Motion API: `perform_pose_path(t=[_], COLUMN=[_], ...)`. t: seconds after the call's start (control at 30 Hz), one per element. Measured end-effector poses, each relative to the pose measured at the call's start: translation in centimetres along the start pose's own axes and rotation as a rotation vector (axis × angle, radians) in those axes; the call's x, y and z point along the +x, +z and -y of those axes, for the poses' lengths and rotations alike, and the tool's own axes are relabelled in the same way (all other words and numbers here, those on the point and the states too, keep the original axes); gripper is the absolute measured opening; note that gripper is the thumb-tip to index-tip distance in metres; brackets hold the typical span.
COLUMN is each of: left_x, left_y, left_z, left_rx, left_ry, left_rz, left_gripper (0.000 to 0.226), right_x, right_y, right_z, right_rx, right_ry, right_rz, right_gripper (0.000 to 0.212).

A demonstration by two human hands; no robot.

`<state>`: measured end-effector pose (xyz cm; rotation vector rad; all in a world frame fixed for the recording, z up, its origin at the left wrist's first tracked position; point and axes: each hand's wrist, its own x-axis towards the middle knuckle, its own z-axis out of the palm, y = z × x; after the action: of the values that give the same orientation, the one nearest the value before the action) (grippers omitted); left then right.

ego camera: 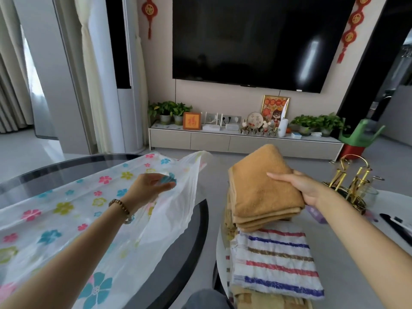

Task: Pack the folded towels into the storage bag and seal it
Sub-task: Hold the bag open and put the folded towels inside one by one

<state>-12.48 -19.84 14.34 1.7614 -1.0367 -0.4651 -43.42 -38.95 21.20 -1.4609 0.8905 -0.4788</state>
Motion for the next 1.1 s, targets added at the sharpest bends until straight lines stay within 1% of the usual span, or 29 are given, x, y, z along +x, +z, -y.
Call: perform_pose_path(t=[0.03, 0.1, 0.2, 0.27, 0.33, 0.4, 0.43, 0.5, 0.53, 0.57, 0.63, 0.7, 0.73, 0.8, 0.83, 0.93, 1.0, 1.07, 1.1], left_x=[-0.2, -0.7, -1.6, -2.4, -3.0, -3.6, -3.9, -4.4, -4.5, -4.6, -4.8, -4.9, -4.9, -5.1, -5.3, -5.7, -5.8, -5.7, -5.7], left_y=[-0.6, -1.6, -2.7, -3.5, -4.2, -5.0, -5.4, -6.1, -6.5, -6.9, -7.8, -8.7, -9.2, -9.7, -9.7, -9.5, -9.4, -9.6, -9.7], left_z=[0.0, 0.1, 0.3, 0.6, 1.1, 1.5, 1.7, 2.0, 2.3, 2.6, 3.1, 3.1, 3.2, 3.2, 3.2, 3.4, 3.5, 3.7, 3.6], left_rx=[-0.012, -0.044, -0.070, -0.052, -0.060, -0.083, -0.092, -0.108, -0.126, -0.159, -0.252, -0.350, -0.377, -0.396, -0.393, -0.377, -0.384, -0.392, -0.386], left_ry=[-0.001, -0.013, -0.029, -0.008, 0.001, -0.021, -0.041, -0.060, -0.070, -0.082, -0.100, -0.113, -0.113, -0.092, -0.075, -0.064, -0.074, -0.052, -0.038], left_rz=[-0.011, -0.040, -0.051, -0.040, -0.003, 0.054, 0.077, 0.085, 0.067, 0.040, -0.015, -0.067, -0.076, -0.046, -0.020, 0.054, 0.084, 0.111, 0.126], left_gripper=[0.026, 0.026, 0.018, 0.022, 0.026, 0.035, 0.038, 0.037, 0.033, 0.030, 0.026, 0.025, 0.025, 0.028, 0.032, 0.041, 0.042, 0.055, 0.063], right_x=[-0.4, -1.2, -1.7, -1.4, -0.4, 0.5, 0.9, 1.5, 1.7, 1.8, 2.0, 2.0, 1.9, 1.7, 1.6, 1.7, 1.9, 2.4, 3.0], right_y=[0.6, 2.4, 6.2, 9.1, 12.3, 15.4, 16.6, 18.2, 18.4, 18.5, 18.0, 17.4, 17.2, 17.2, 17.5, 19.3, 21.2, 23.6, 24.8], right_z=[0.6, 1.6, 2.0, 1.8, 1.0, -0.2, -0.9, -2.2, -2.8, -3.4, -4.7, -6.0, -6.5, -7.1, -7.1, -6.7, -6.4, -6.4, -6.9], right_rx=[0.007, 0.042, 0.051, 0.025, -0.021, -0.064, -0.089, -0.134, -0.150, -0.158, -0.189, -0.235, -0.249, -0.235, -0.209, -0.026, 0.104, 0.180, 0.216], right_ry=[-0.030, -0.060, -0.082, -0.079, -0.041, 0.039, 0.083, 0.164, 0.198, 0.230, 0.301, 0.365, 0.385, 0.395, 0.385, 0.353, 0.326, 0.228, 0.161], right_rz=[0.050, 0.185, 0.389, 0.517, 0.629, 0.712, 0.738, 0.768, 0.767, 0.765, 0.739, 0.688, 0.667, 0.670, 0.676, 0.646, 0.619, 0.495, 0.381], right_gripper=[0.098, 0.089, 0.093, 0.086, 0.078, 0.072, 0.064, 0.046, 0.044, 0.048, 0.065, 0.075, 0.079, 0.083, 0.079, 0.044, 0.036, 0.030, 0.032])
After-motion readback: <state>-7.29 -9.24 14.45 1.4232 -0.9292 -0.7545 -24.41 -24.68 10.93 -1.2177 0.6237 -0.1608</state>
